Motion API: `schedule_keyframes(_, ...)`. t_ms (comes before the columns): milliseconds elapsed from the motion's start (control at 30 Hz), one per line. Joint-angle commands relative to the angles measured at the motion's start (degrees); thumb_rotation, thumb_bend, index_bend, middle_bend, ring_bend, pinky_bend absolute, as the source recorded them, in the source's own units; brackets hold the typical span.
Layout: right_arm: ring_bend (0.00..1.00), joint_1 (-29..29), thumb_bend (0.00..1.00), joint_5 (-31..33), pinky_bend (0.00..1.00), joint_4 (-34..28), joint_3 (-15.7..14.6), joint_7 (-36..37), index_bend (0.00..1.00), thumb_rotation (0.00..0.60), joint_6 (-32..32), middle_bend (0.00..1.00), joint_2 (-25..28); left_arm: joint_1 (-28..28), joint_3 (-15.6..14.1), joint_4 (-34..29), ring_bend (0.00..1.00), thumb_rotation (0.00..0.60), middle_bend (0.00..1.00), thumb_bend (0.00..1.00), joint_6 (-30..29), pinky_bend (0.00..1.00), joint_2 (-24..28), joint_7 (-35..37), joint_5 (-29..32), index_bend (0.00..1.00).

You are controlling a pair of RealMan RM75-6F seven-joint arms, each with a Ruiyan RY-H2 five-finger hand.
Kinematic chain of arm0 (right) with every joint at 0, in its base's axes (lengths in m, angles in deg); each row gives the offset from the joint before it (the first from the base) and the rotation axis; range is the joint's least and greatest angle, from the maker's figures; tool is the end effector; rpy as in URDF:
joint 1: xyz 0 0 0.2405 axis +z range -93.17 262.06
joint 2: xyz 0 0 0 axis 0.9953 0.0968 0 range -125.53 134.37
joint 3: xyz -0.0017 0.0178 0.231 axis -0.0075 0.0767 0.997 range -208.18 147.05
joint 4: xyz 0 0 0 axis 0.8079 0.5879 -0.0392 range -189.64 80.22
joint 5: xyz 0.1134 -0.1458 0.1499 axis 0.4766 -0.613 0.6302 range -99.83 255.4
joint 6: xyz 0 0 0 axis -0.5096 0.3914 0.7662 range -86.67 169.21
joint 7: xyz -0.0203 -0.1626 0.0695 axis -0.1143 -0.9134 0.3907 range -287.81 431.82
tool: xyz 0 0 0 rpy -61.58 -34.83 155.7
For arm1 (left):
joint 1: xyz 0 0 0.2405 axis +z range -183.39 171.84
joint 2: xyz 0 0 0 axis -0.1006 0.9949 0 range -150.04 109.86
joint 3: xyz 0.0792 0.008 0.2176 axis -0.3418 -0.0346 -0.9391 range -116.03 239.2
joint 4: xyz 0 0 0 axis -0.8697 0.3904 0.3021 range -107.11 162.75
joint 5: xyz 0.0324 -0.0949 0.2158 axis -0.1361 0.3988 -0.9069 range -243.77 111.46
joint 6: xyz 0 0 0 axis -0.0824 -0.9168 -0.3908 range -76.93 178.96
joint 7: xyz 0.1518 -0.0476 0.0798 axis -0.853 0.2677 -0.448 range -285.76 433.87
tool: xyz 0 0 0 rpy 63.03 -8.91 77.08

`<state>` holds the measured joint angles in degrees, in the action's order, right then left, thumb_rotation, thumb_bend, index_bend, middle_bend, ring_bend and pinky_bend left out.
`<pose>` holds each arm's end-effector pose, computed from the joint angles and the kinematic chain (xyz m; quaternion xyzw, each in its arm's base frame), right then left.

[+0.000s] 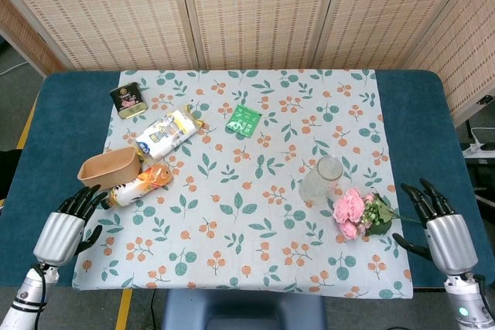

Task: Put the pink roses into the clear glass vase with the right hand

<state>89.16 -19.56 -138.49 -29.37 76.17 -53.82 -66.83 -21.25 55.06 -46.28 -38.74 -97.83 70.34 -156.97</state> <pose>-0.2757 -0.2037 0.1076 0.6117 -0.3206 0.4798 0.5411 -0.2883 0.2361 0.0597 -0.6957 -0.2770 -0.3933 0.5334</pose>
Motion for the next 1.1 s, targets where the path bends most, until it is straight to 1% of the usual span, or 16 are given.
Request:
schedule_keyframes(33, 0.05, 0.3, 0.00, 0.1, 0.32, -1.4, -0.3, 0.1, 0.09, 0.600, 1.0, 0.18, 1.0, 0.9, 0.5, 0.6, 0.11, 0.600, 0.07, 0.39, -0.8, 0.28, -0.3, -1.0, -0.9, 0.13)
schedule_keyframes(100, 0.07, 0.3, 0.00, 0.4, 0.41, -1.7, -0.2, 0.2, 0.09, 0.600, 1.2, 0.17, 1.4, 1.3, 1.0, 0.7, 0.10, 0.600, 0.07, 0.38, -1.2, 0.28, -0.4, -0.8, -1.1, 0.13)
schedule_keyframes(133, 0.10, 0.2, 0.00, 0.8, 0.47, -1.9, -0.1, 0.0, 0.09, 0.600, 1.3, 0.18, 1.5, 1.5, 1.2, 0.8, 0.10, 0.600, 0.07, 0.38, -1.4, 0.28, -0.4, -0.6, -1.1, 0.13)
schedule_keyframes(167, 0.17, 0.0, 0.00, 1.2, 0.55, -2.0, 0.0, -0.3, 0.10, 0.600, 1.3, 0.21, 1.6, 1.6, 1.4, 0.8, 0.10, 0.600, 0.07, 0.38, -1.5, 0.28, -0.4, -0.4, -1.2, 0.13)
schedule_keyframes(200, 0.28, -0.1, 0.00, 2.1, 0.65, -2.3, 0.3, -1.1, 0.11, 0.600, 1.6, 0.27, 1.7, 1.7, 1.6, 0.7, 0.10, 0.600, 0.07, 0.38, -1.5, 0.28, -0.3, -0.1, -1.4, 0.13)
schedule_keyframes(233, 0.39, -0.2, 0.00, 2.8, 0.75, -2.7, 0.4, -1.8, 0.12, 0.600, 2.1, 0.35, 1.8, 1.7, 1.6, 0.7, 0.10, 0.600, 0.07, 0.38, -1.4, 0.28, -0.2, 0.2, -1.5, 0.13)
schedule_keyframes(267, 0.53, -0.1, 0.00, 3.4, 0.85, -3.1, 0.4, -2.7, 0.14, 0.600, 3.0, 0.46, 2.0, 1.7, 1.8, 0.7, 0.10, 0.600, 0.07, 0.38, -1.3, 0.28, -0.2, 0.4, -1.6, 0.13)
schedule_keyframes(300, 0.64, 0.1, 0.00, 4.3, 0.93, -3.9, 0.2, -4.2, 0.17, 0.600, 4.6, 0.54, 2.5, 1.8, 2.0, 0.8, 0.10, 0.600, 0.07, 0.38, -1.3, 0.28, -0.2, 0.7, -1.6, 0.13)
schedule_keyframes(367, 0.74, 0.4, 0.00, 5.8, 0.99, -5.3, 0.0, -7.2, 0.20, 0.600, 7.0, 0.63, 3.2, 1.9, 2.2, 1.0, 0.11, 0.600, 0.07, 0.38, -1.0, 0.28, -0.3, 0.8, -1.7, 0.13)
schedule_keyframes(533, 0.84, 2.1, 0.00, 10.2, 1.00, -7.1, 0.2, -13.4, 0.20, 0.600, 13.5, 0.72, 2.7, 2.4, 3.0, 1.8, 0.10, 0.600, 0.07, 0.38, -1.2, 0.28, -0.8, 0.0, -1.9, 0.13)
schedule_keyframes(633, 0.86, 3.3, 0.00, 13.7, 1.00, -7.1, 1.3, -16.1, 0.15, 0.600, 16.8, 0.74, 1.9, 2.7, 3.7, 2.3, 0.10, 0.600, 0.07, 0.38, -2.0, 0.28, -1.2, 0.0, -2.3, 0.13)
schedule_keyframes(733, 0.87, 5.0, 0.00, 18.7, 1.00, -5.8, 3.3, -18.4, 0.10, 0.600, 20.2, 0.76, -0.2, 2.9, 4.2, 2.9, 0.11, 0.600, 0.07, 0.38, -1.8, 0.28, -1.5, 0.4, -2.1, 0.13)
schedule_keyframes(833, 0.89, 7.4, 0.00, 24.0, 1.00, -3.2, 5.5, -17.2, 0.07, 0.600, 25.5, 0.77, -2.5, 2.9, 4.3, 2.9, 0.10, 0.600, 0.07, 0.38, -1.4, 0.28, -1.5, 0.5, -2.3, 0.13)
schedule_keyframes(933, 0.90, 9.9, 0.00, 27.7, 1.00, -1.8, 5.9, -13.6, 0.07, 0.600, 33.3, 0.78, -2.6, 3.0, 4.3, 2.8, 0.10, 0.600, 0.07, 0.38, -1.4, 0.28, -1.4, 0.4, -2.8, 0.13)
schedule_keyframes(1000, 0.91, 11.3, 0.00, 28.6, 1.00, -1.3, 5.8, -10.7, 0.08, 0.600, 37.4, 0.79, -2.1, 3.1, 4.5, 3.0, 0.10, 0.600, 0.07, 0.38, -1.4, 0.28, -1.5, 0.2, -3.0, 0.13)
schedule_keyframes(1100, 0.92, 12.2, 0.00, 27.9, 1.00, 0.1, 5.4, -7.9, 0.11, 0.600, 39.4, 0.80, -2.4, 3.2, 4.6, 3.1, 0.10, 0.600, 0.07, 0.38, -0.9, 0.28, -1.6, 0.3, -2.9, 0.13)
